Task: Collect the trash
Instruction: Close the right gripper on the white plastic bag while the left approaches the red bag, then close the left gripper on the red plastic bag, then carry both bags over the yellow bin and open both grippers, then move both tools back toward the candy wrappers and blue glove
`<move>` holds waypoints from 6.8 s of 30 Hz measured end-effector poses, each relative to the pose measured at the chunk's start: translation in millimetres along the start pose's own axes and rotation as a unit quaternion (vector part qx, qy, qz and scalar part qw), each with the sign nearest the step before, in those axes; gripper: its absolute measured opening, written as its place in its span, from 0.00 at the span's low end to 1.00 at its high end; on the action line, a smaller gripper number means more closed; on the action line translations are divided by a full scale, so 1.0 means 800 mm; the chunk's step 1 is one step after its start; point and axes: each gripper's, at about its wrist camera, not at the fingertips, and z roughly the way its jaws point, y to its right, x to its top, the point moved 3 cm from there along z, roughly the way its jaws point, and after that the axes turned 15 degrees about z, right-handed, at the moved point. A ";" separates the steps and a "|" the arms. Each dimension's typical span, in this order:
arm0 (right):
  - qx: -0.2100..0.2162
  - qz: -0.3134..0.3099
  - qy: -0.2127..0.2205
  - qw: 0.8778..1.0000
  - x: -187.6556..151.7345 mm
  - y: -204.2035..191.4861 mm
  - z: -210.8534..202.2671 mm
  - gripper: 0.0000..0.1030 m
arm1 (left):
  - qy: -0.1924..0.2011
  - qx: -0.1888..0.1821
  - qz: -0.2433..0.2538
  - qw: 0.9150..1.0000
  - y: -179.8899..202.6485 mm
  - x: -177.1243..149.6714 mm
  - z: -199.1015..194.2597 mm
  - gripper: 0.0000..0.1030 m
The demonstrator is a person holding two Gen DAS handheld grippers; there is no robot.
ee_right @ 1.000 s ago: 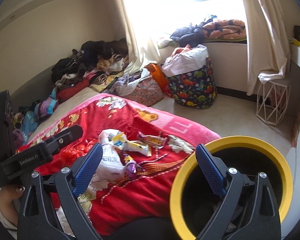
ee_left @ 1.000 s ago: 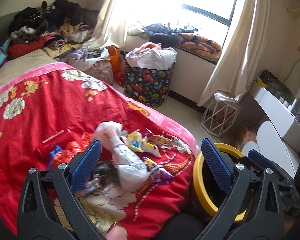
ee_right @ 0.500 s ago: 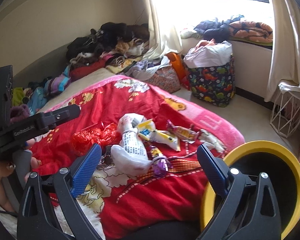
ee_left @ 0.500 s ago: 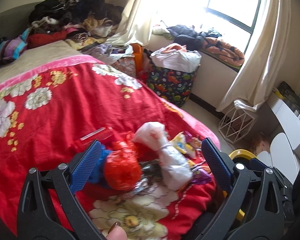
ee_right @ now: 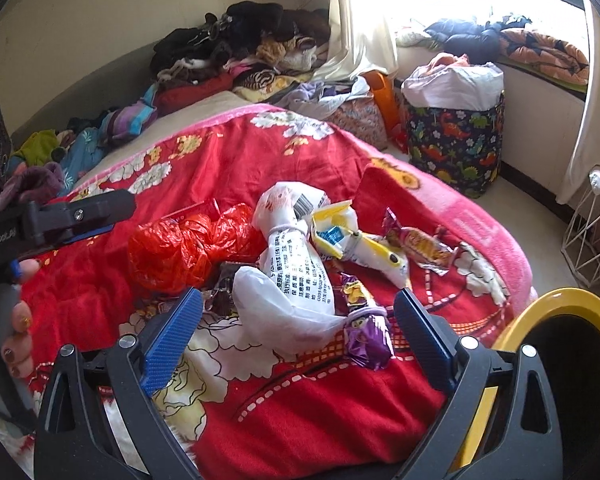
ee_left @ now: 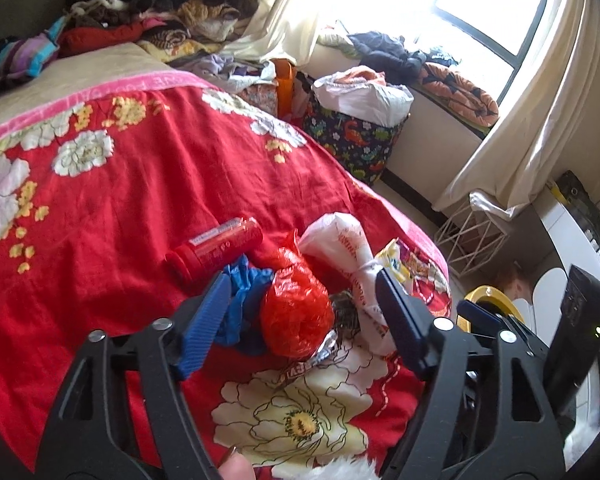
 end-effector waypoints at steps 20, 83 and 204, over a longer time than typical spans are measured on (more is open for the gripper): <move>0.013 0.009 -0.042 0.999 -0.010 -0.002 0.056 0.47 | -0.051 -0.029 0.005 0.998 0.003 -0.015 0.039 0.36; 0.035 0.150 0.121 0.981 0.018 0.082 -0.155 0.40 | 0.079 -0.089 0.081 0.990 0.119 0.058 -0.047 0.12; -0.068 0.212 0.195 0.955 -0.024 0.171 -0.233 0.80 | 0.084 -0.072 0.166 0.980 0.229 0.024 -0.001 0.89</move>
